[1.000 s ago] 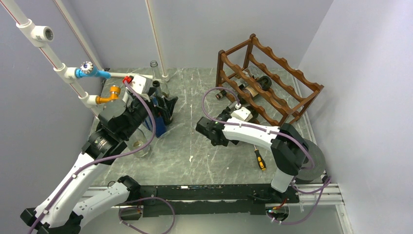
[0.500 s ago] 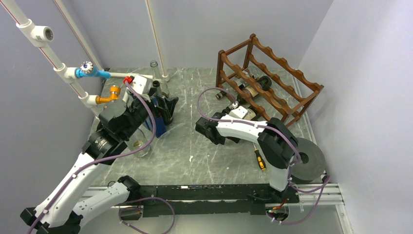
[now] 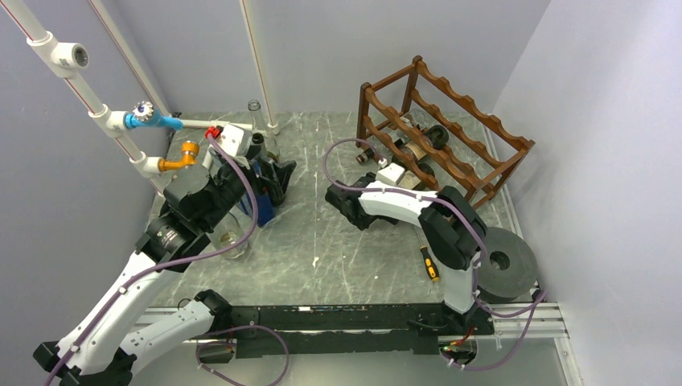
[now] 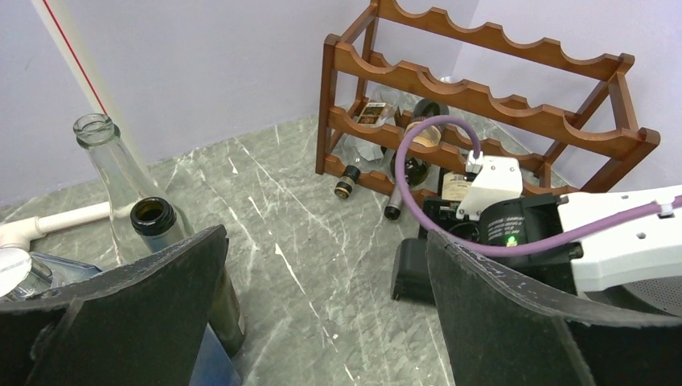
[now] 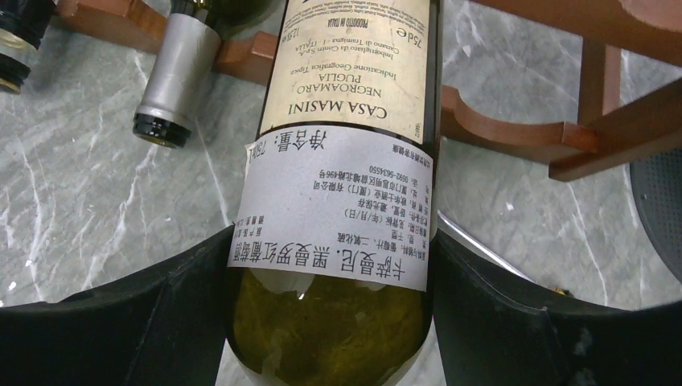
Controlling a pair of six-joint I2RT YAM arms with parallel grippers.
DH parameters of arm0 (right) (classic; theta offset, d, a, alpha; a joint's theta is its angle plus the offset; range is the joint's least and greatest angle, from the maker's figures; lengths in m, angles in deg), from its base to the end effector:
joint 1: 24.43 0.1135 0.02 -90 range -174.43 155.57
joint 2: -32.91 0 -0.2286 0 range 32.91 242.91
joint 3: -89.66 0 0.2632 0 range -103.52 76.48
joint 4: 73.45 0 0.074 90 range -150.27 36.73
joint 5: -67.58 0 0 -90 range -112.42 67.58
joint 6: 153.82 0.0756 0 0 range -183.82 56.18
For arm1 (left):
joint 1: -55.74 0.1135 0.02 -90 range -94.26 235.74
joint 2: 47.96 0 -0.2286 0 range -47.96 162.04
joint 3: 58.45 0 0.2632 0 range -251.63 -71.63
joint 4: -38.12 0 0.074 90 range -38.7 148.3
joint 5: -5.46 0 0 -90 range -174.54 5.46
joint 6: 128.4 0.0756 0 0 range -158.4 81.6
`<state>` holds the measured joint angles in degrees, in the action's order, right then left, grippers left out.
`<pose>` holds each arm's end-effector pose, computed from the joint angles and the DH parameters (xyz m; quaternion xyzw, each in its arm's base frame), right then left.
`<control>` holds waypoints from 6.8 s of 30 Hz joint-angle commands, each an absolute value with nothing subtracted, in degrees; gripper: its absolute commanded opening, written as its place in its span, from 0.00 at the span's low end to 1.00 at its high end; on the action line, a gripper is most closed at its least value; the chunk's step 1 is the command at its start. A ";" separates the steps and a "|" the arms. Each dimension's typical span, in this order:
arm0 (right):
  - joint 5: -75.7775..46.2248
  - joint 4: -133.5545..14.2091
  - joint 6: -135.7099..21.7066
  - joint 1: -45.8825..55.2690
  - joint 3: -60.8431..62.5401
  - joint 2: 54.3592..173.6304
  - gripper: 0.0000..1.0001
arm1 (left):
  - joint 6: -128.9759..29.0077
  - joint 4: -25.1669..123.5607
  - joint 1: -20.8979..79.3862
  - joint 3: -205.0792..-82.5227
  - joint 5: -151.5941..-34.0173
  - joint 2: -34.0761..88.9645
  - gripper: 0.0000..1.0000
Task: Put the wine bottle on the wine rack
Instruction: Place the wine bottle in the wine rack.
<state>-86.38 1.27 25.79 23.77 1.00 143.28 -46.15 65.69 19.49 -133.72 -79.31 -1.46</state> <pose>0.2720 0.2023 0.1239 0.2716 0.8027 -0.2347 0.4762 0.1997 -0.1379 0.4091 0.1405 0.6855 -0.2378 0.6737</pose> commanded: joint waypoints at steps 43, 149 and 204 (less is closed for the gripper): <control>-72.57 -33.83 -7.27 4.99 15.33 128.32 0.43 | -47.31 63.74 19.01 -134.71 -83.06 0.29 0.99; -67.18 -26.04 23.57 21.58 22.06 120.61 0.00 | -47.19 64.41 18.84 -135.28 -84.71 0.74 0.99; -77.26 -30.58 9.08 7.56 18.05 131.52 0.00 | -47.18 64.57 18.48 -135.41 -84.72 1.17 0.99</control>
<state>-73.60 -31.06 12.45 8.21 19.86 132.13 -47.11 65.93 18.73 -133.74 -83.86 1.38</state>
